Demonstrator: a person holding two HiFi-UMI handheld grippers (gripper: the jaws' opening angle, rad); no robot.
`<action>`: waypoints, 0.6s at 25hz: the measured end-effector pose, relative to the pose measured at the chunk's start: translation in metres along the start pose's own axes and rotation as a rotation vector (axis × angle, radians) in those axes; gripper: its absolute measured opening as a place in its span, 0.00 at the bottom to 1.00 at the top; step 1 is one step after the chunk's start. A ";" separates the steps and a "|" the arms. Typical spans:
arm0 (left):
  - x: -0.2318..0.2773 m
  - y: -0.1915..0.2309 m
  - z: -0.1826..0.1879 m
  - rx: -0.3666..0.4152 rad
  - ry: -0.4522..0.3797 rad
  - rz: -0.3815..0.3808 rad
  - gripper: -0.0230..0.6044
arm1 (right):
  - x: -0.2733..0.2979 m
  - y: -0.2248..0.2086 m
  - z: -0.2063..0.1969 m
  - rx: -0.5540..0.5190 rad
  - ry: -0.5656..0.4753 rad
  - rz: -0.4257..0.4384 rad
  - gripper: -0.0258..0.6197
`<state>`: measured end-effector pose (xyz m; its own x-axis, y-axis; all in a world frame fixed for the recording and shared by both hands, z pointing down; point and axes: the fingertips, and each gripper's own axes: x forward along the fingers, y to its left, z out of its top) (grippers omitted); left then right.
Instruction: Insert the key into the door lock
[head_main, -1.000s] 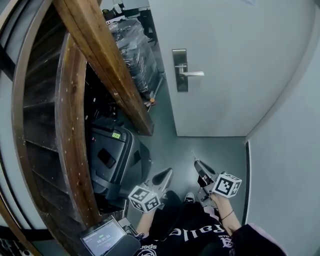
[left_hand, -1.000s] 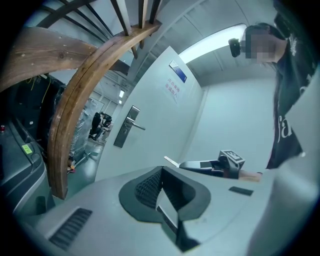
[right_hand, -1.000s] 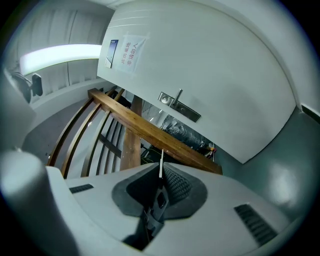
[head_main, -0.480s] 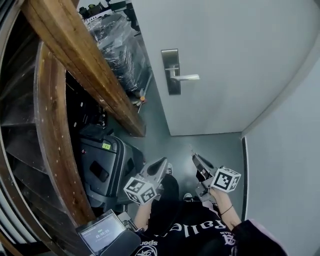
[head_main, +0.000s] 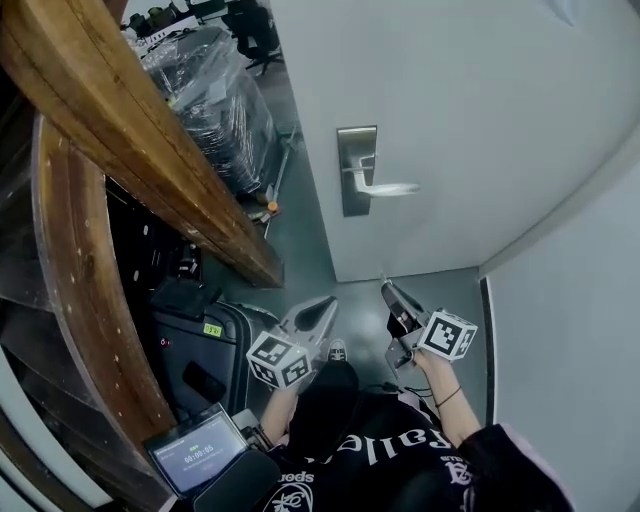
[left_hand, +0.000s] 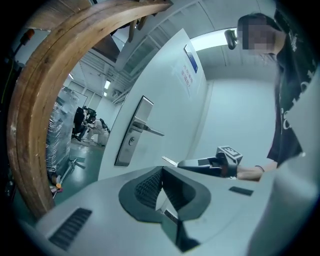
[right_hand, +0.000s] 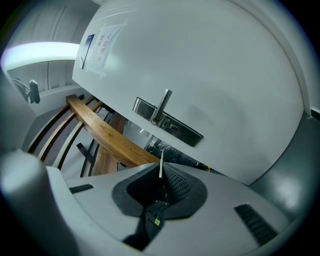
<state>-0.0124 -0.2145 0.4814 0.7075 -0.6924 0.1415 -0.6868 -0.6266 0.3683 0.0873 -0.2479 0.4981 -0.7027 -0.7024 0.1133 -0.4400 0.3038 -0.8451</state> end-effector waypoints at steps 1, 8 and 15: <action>0.004 0.008 0.004 0.003 0.001 -0.011 0.04 | 0.014 0.002 0.006 0.012 -0.014 0.010 0.10; 0.020 0.053 0.023 0.005 0.018 -0.053 0.04 | 0.082 -0.009 0.049 0.097 -0.132 0.025 0.10; 0.031 0.085 0.025 -0.019 0.039 -0.076 0.04 | 0.129 -0.031 0.073 0.206 -0.199 -0.020 0.10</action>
<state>-0.0532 -0.2982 0.4942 0.7637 -0.6284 0.1478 -0.6279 -0.6698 0.3965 0.0509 -0.3950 0.5010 -0.5625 -0.8257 0.0437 -0.3159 0.1657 -0.9342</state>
